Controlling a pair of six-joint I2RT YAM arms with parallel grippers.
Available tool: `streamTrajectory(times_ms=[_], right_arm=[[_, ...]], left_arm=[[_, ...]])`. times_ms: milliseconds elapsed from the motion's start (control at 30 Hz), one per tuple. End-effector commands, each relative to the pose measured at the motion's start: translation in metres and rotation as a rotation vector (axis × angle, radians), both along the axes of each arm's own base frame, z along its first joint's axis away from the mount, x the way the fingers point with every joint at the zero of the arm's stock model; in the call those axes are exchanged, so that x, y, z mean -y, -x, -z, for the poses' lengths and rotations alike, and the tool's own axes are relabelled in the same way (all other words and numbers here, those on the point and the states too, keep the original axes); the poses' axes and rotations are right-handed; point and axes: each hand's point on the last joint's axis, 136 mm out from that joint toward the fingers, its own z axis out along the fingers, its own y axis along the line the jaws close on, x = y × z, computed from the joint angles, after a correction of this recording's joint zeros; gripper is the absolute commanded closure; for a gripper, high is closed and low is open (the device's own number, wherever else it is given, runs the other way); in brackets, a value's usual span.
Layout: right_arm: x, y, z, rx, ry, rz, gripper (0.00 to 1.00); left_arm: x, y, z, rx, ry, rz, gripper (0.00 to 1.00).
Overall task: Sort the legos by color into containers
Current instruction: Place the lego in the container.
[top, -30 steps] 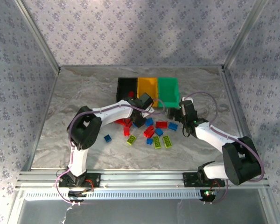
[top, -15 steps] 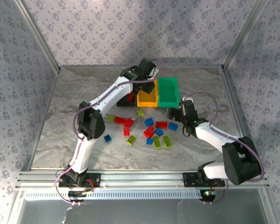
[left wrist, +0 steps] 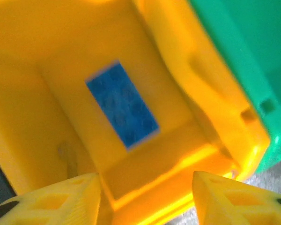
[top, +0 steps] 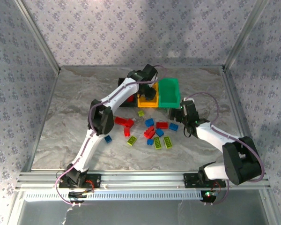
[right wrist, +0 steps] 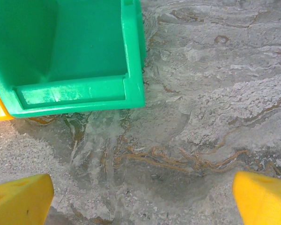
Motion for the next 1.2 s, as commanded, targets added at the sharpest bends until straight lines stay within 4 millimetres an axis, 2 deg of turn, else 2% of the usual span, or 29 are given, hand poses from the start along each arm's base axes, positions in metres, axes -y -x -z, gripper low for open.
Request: streamTrajectory(times_ms=[0, 167, 300, 433, 467, 600, 733, 833, 1000, 1167], right_arm=[[-0.004, -0.002, 0.0, -0.012, -0.036, 0.003, 0.0], [-0.011, -0.001, -0.006, 0.003, -0.056, -0.032, 0.0], [-0.011, -0.001, -0.014, 0.011, 0.003, -0.09, 0.0], [-0.013, 0.008, -0.027, 0.023, -0.035, -0.111, 0.01], [-0.014, 0.015, -0.027, 0.014, -0.059, -0.111, 0.02], [-0.027, 0.056, -0.008, -0.102, -0.149, -0.133, 0.06], [-0.039, 0.108, 0.013, -0.251, -0.156, -0.163, 0.1], [-0.044, 0.136, 0.017, -0.322, -0.13, -0.194, 0.13], [-0.037, 0.167, 0.024, -0.445, -0.071, -0.165, 0.22], [-0.043, 0.173, 0.038, -0.48, -0.071, -0.129, 0.27]], left_arm=[[-0.007, 0.012, -0.043, 0.071, 0.085, -0.017, 0.44], [-0.027, 0.04, -0.052, 0.134, 0.169, -0.026, 0.44], [-0.055, 0.067, -0.055, 0.209, 0.185, -0.028, 0.44], [-0.084, 0.092, -0.062, 0.285, 0.201, -0.04, 0.43], [-0.091, 0.097, -0.066, 0.308, 0.201, -0.046, 0.38], [-0.124, 0.112, -0.061, 0.354, 0.166, -0.095, 0.38], [-0.142, 0.119, -0.054, 0.38, 0.218, -0.15, 0.38], [-0.153, 0.12, -0.041, 0.412, 0.254, -0.185, 0.38], [-0.163, 0.121, -0.018, 0.4, 0.265, -0.205, 0.38], [-0.163, 0.123, -0.015, 0.406, 0.293, -0.203, 0.37]])
